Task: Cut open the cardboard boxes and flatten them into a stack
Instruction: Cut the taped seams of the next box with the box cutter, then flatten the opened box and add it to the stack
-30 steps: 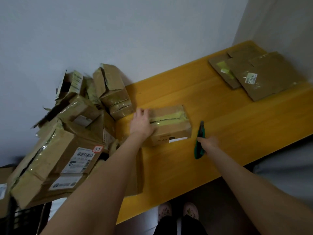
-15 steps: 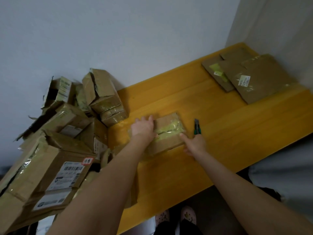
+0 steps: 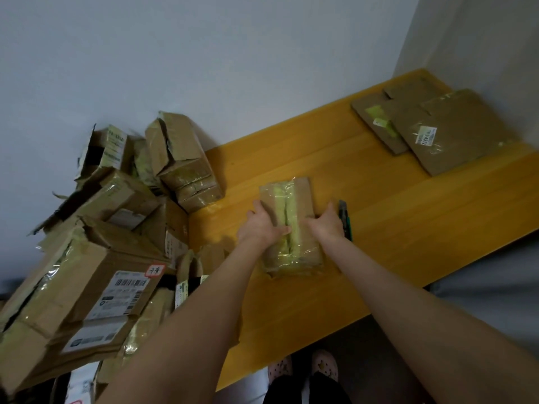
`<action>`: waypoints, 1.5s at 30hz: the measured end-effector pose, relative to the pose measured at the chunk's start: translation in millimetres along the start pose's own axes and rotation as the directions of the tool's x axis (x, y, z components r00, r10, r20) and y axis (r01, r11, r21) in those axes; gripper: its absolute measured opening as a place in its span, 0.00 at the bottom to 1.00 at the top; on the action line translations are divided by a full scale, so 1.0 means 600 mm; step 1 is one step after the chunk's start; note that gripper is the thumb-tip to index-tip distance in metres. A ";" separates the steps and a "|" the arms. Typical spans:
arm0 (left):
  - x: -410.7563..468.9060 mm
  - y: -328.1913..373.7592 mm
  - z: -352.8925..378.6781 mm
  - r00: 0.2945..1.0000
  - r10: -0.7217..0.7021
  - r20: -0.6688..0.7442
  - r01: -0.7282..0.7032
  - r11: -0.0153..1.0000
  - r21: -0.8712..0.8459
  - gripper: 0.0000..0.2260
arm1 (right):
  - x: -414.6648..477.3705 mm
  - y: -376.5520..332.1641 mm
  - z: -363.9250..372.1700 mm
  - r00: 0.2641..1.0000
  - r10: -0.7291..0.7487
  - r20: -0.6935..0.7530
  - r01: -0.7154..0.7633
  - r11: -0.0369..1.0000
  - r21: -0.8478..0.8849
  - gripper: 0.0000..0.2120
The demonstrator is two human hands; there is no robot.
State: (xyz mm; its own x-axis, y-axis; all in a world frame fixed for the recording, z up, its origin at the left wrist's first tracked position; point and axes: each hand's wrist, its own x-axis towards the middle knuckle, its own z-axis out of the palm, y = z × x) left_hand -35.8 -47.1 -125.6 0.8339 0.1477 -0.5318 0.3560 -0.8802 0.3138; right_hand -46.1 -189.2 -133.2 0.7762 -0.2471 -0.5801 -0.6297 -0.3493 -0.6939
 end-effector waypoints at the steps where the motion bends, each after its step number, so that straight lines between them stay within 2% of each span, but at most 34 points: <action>1: -0.001 -0.001 0.001 1.000 -0.011 0.013 0.012 0.999 -0.035 0.50 | -0.001 0.003 0.002 1.000 0.006 0.019 -0.004 0.995 -0.099 0.34; 3: -0.004 -0.002 0.006 0.999 -0.002 0.046 0.005 0.999 -0.054 0.50 | -0.002 0.012 0.010 0.996 0.027 0.087 -0.010 0.982 -0.187 0.29; 8: -0.012 -0.012 0.015 0.997 0.029 0.069 -0.030 0.999 0.013 0.47 | -0.004 0.023 0.019 0.989 0.067 0.131 -0.041 0.981 -0.188 0.32; 11: -0.011 -0.013 0.018 0.998 0.023 0.052 -0.026 0.998 0.054 0.48 | -0.013 0.037 0.022 0.995 0.061 0.084 -0.043 0.978 -0.203 0.31; 15: -0.013 -0.001 0.028 1.000 0.013 -0.013 -0.011 0.986 0.165 0.53 | -0.015 0.055 0.025 1.000 0.029 0.011 -0.025 0.958 -0.286 0.22; 22: -0.021 0.027 0.031 0.992 0.018 -0.121 0.023 0.945 0.327 0.49 | -0.023 0.060 0.025 0.999 -0.002 -0.047 -0.014 0.936 -0.351 0.15; 28: -0.037 0.018 -0.029 0.994 0.106 -0.010 -0.103 0.982 0.155 0.36 | -0.060 0.040 0.012 0.989 -0.103 -0.108 0.055 0.924 -0.378 0.12; 32: -0.059 0.013 -0.070 0.983 0.181 0.014 -0.182 0.983 0.025 0.19 | -0.082 0.014 -0.007 0.978 -0.156 -0.140 0.095 0.925 -0.368 0.15; 34: -0.076 0.014 -0.085 0.980 0.198 -0.012 -0.199 0.980 -0.031 0.14 | -0.092 0.003 -0.016 0.971 -0.184 -0.155 0.120 0.928 -0.352 0.15; 41: -0.136 0.016 -0.116 0.951 0.299 -0.078 -0.309 0.930 -0.197 0.12 | -0.115 -0.020 -0.048 0.959 -0.237 -0.158 0.196 0.951 -0.240 0.21; 45: -0.163 0.006 -0.128 0.929 0.365 -0.061 -0.365 0.881 -0.301 0.10 | -0.124 -0.020 -0.063 0.963 -0.229 -0.142 0.210 0.968 -0.138 0.19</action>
State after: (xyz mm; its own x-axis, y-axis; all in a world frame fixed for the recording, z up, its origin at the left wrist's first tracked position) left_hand -83.4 -30.2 -12.1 0.9305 -0.1560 -0.3313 0.1359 -0.6932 0.7079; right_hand -95.3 -200.6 -65.6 0.8961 -0.2866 -0.3388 -0.4423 -0.5148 -0.7344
